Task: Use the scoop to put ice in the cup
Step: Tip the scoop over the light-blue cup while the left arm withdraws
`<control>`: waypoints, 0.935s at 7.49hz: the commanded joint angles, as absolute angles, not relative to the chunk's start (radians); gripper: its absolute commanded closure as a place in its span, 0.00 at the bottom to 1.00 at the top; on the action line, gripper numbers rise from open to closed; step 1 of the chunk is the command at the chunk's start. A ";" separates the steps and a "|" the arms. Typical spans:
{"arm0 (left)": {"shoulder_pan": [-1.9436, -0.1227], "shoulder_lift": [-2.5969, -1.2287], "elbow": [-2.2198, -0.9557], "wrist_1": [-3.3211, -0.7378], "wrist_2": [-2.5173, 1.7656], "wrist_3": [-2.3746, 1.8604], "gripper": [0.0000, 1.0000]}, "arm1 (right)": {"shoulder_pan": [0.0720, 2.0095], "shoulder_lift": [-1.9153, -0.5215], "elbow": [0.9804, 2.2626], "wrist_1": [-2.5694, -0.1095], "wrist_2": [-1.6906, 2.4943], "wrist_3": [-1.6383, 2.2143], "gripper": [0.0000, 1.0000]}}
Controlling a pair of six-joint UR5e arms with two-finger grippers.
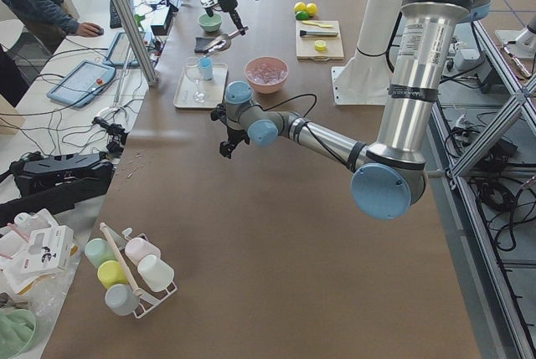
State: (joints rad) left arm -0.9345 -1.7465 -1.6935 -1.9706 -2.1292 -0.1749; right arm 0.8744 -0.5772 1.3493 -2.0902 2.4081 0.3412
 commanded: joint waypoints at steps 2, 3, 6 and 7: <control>-1.083 -1.730 -1.709 -1.780 -2.134 -0.184 0.02 | 0.874 -0.551 1.333 -2.163 2.416 0.299 1.00; -1.112 -1.729 -1.709 -1.758 -2.137 -0.184 0.02 | 0.874 -0.532 1.309 -2.174 2.419 0.299 1.00; -1.115 -1.703 -1.744 -1.753 -2.138 -0.186 0.02 | 0.874 -0.517 1.293 -2.197 2.421 0.293 1.00; -1.115 -1.691 -1.755 -1.744 -2.138 -0.183 0.02 | 0.874 -0.517 1.287 -2.197 2.421 0.293 1.00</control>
State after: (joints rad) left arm -1.1145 -1.7090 -1.7356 -1.7544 -2.1376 -0.1853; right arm 0.8744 -0.5190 1.2952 -2.1928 2.4202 0.2949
